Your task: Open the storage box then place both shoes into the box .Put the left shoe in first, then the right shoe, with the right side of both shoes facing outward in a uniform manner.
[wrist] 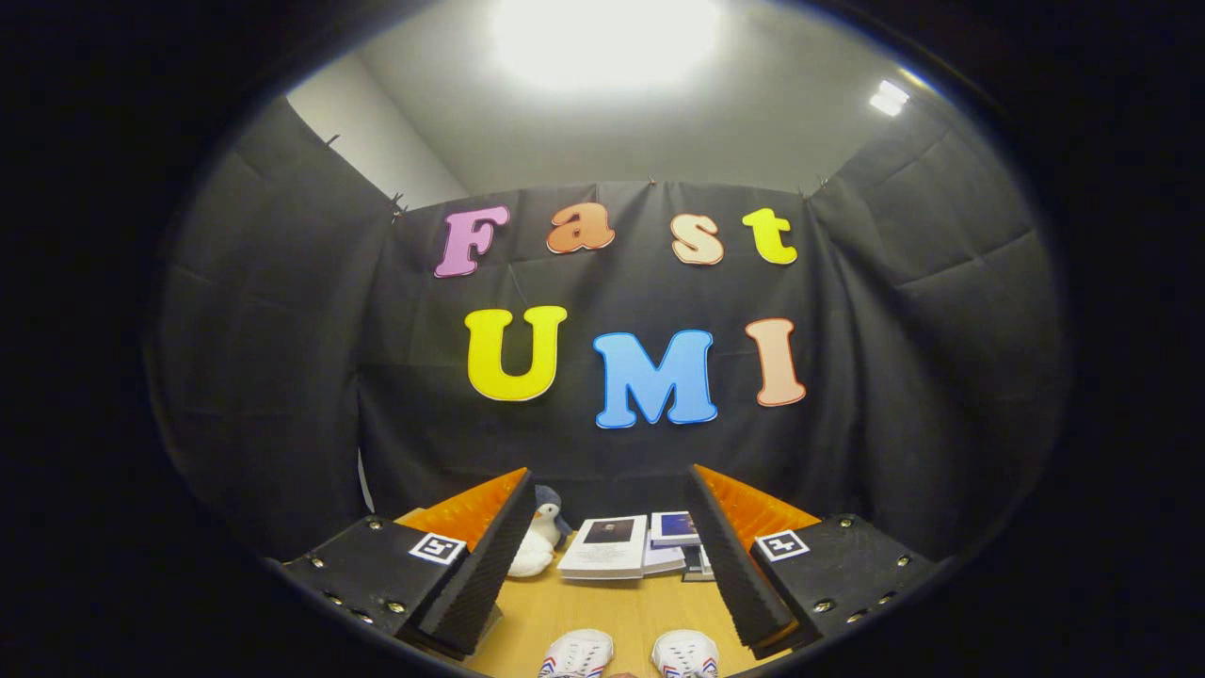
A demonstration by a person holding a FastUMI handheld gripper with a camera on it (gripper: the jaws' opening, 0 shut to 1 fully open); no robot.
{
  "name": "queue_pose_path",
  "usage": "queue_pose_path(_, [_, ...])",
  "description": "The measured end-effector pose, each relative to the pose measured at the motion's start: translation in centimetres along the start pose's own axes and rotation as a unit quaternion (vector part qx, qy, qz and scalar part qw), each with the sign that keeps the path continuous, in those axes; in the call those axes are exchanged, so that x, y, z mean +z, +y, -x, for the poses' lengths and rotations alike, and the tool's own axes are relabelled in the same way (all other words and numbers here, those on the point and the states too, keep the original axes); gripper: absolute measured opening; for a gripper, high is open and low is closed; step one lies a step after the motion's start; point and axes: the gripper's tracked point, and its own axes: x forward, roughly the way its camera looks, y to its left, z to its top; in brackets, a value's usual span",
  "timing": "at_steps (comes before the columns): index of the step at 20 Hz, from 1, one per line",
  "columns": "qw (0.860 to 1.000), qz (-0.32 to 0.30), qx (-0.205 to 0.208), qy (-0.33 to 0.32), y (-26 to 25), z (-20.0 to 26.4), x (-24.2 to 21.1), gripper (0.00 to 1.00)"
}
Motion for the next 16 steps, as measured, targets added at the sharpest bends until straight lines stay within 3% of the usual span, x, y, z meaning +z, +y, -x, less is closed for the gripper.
queue_pose_path(8, [0.995, -0.072, 0.055, 0.048, 2.2, 0.3, -3.9, 0.96])
queue_pose_path(16, [0.969, -0.178, 0.091, 0.148, 4.8, 0.7, -10.2, 0.98])
